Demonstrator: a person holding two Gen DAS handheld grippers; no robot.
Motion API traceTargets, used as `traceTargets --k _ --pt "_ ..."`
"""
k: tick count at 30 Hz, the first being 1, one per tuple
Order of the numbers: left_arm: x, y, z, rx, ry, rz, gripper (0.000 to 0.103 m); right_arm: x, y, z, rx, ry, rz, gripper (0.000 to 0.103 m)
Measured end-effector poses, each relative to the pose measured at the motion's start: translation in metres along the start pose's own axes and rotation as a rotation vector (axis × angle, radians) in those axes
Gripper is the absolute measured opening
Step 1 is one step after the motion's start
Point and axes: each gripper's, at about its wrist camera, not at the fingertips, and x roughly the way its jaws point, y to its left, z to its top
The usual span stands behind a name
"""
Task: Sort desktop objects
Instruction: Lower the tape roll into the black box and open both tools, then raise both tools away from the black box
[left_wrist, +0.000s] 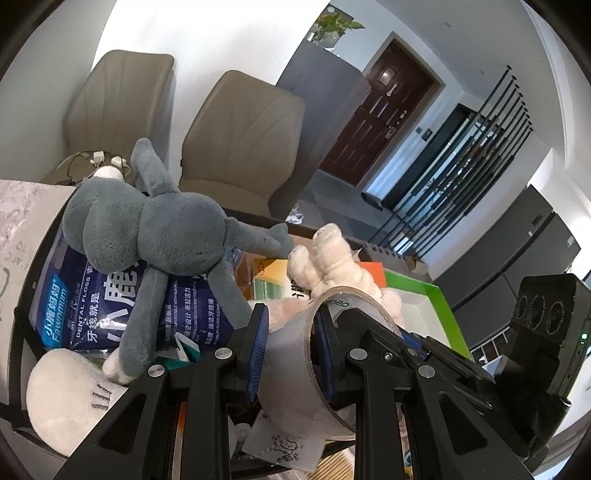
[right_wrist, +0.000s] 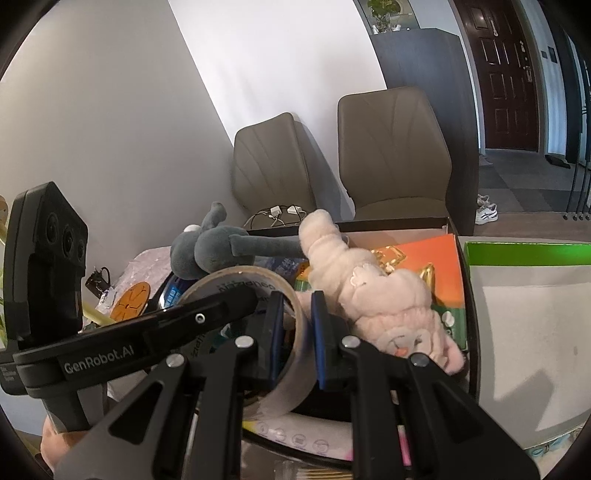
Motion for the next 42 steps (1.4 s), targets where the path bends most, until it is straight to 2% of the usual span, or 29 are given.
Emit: traceTargets --k 6,9,10,11,12,13,15,19,21,24,27,38,42 --pt "0.000 0.003 0.001 -0.004 0.002 0.015 0.024 0.002 -0.002 -0.001 -0.013 0.004 -0.010 0.017" --pt "-0.014 0.003 0.004 -0.012 -0.022 0.037 0.024 -0.001 -0.002 0.001 -0.001 -0.005 0.011 0.035" --pt "-0.020 0.003 0.006 -0.016 -0.033 0.029 0.024 -0.004 -0.001 0.003 -0.001 -0.015 0.011 0.050" --pt "-0.025 0.004 0.006 -0.019 -0.042 0.027 0.028 -0.008 -0.001 0.004 -0.003 -0.032 0.002 0.067" --pt "-0.030 0.004 0.007 -0.019 -0.055 0.031 0.037 -0.014 0.001 0.006 -0.009 -0.056 0.001 0.073" --pt "-0.035 0.003 0.007 -0.017 -0.069 0.040 0.042 -0.019 0.002 0.007 -0.012 -0.070 0.003 0.078" --pt "-0.042 0.002 0.008 -0.019 -0.086 0.046 0.064 -0.027 0.004 0.010 -0.018 -0.095 -0.005 0.080" --pt "-0.054 0.001 0.011 -0.022 -0.118 0.045 0.069 -0.037 0.006 0.013 -0.018 -0.124 0.002 0.092" --pt "-0.059 -0.001 0.011 -0.020 -0.134 0.062 0.073 -0.042 0.007 0.015 -0.019 -0.138 0.006 0.092" --pt "-0.065 -0.003 0.013 -0.013 -0.154 0.080 0.093 -0.049 0.007 0.016 -0.018 -0.153 0.011 0.102" --pt "-0.069 -0.004 0.012 -0.011 -0.167 0.082 0.100 -0.055 0.006 0.016 -0.017 -0.164 0.015 0.103" --pt "-0.092 -0.014 0.003 0.012 -0.206 0.125 0.101 -0.087 0.003 0.013 0.028 -0.198 0.047 0.103" --pt "-0.102 -0.019 -0.004 0.019 -0.227 0.136 0.101 -0.105 0.003 0.009 0.048 -0.245 0.050 0.103"
